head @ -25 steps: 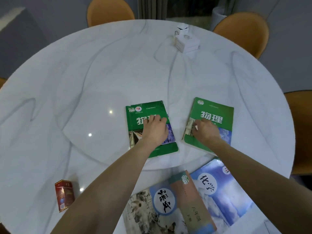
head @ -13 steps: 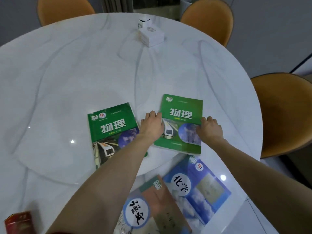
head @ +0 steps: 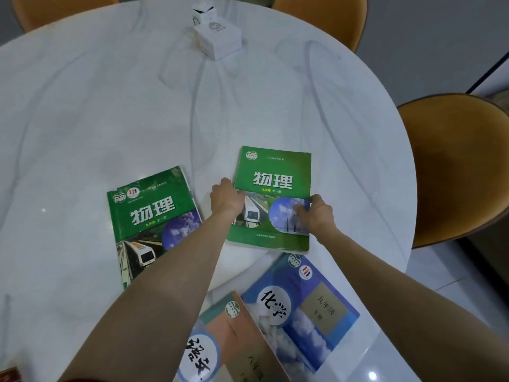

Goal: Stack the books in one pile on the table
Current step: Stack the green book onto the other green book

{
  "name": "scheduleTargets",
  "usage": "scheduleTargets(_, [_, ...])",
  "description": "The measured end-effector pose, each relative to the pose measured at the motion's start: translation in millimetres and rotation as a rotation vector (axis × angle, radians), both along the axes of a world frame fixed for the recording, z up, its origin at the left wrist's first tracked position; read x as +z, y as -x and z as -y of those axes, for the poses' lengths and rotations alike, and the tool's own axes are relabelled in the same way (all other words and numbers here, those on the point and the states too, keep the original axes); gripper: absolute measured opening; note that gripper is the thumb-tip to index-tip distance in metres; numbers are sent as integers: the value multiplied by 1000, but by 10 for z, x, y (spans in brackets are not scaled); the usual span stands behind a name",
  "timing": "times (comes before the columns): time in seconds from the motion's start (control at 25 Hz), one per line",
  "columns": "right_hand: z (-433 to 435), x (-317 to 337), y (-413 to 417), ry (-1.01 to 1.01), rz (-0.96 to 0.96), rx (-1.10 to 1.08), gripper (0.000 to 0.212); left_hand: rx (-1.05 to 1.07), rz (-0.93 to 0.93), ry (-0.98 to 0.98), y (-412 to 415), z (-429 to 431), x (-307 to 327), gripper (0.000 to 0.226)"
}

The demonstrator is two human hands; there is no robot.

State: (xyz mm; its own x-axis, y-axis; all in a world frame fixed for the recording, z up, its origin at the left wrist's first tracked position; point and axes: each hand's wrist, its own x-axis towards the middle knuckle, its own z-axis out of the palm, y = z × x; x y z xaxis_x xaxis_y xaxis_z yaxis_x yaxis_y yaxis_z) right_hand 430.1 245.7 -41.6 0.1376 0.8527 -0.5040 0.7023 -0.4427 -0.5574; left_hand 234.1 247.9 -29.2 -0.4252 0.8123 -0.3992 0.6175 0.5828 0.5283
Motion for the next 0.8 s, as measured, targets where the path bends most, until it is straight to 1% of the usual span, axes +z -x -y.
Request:
scheduleTargets(0.12, [-5,21,-35,0,-67,-83,37,26,126,-35,42,36,-29,22])
scheduleTargets(0.24, [-4,91,-75,-53,-112,-124,33,101,249,-115,-1,129,-41,20])
scheduleTargets(0.36, [13,180,-49,-107,-130,-111,32,192,365,-220,-32,218,8,20])
scheduleTargets(0.48, [26,295,73,-158,-160,-59,31,244,409,-288,114,332,131,19])
scheduleTargets(0.64, [41,427,426,-225,-213,54,30,319,449,-346,524,551,281,20])
scheduleTargets(0.8, [110,454,901,-249,-293,151,30,466,461,-378,984,859,358,22])
